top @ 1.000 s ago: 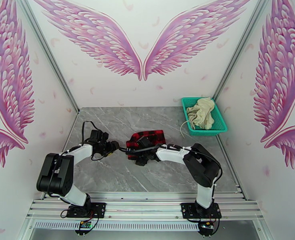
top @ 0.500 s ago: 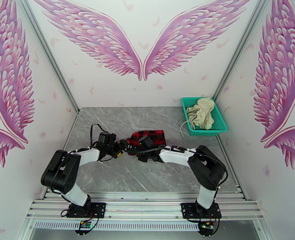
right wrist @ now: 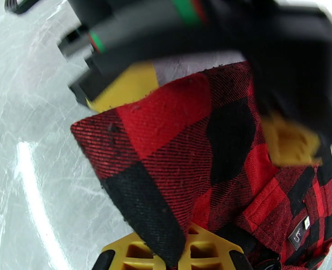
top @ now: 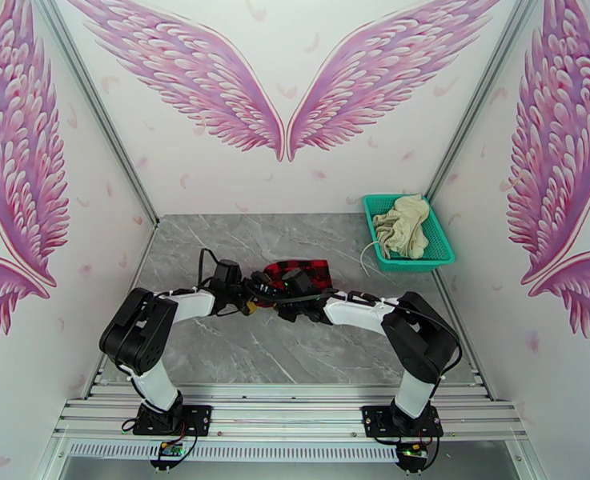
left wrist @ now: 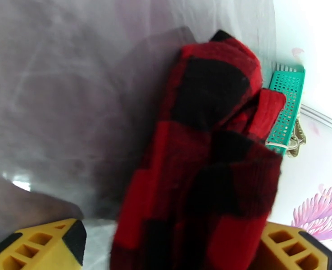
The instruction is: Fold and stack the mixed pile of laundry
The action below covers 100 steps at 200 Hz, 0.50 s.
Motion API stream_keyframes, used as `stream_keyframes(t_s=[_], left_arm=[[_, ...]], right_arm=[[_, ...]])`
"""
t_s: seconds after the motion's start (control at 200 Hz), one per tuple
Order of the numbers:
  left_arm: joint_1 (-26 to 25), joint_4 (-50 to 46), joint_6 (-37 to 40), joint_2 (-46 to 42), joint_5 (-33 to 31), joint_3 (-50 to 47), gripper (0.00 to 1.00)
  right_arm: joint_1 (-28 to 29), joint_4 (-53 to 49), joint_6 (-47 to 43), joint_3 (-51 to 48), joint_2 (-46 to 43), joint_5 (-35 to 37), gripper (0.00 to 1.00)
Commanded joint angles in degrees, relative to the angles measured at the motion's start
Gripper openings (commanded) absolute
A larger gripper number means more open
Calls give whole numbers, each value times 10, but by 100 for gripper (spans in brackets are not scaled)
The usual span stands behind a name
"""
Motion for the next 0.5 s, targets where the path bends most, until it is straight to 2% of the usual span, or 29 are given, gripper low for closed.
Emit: stream_keyframes(t_s=[0.0, 0.06, 0.1, 0.2, 0.275, 0.355, 0.495], left_arm=[[-12, 20, -39, 21, -11, 24, 83], [-11, 23, -36, 28, -14, 30, 71], [-9, 20, -26, 33, -15, 39, 59], [-2, -44, 42, 48, -34, 76, 22], [9, -106, 113, 64, -56, 114, 0], [27, -174, 194, 84, -80, 161, 0], [67, -350, 361, 108, -189, 295, 0]], right_arm=[[-5, 20, 8, 0, -12, -13, 2], [-5, 22, 11, 2, -12, -14, 3], [-5, 21, 12, 3, -12, -14, 7], [-6, 5, 25, 4, -25, -12, 35], [-6, 3, 48, -8, -54, -7, 48], [-10, 3, 85, -29, -103, 2, 55], [-21, -10, 141, -57, -190, 68, 61]])
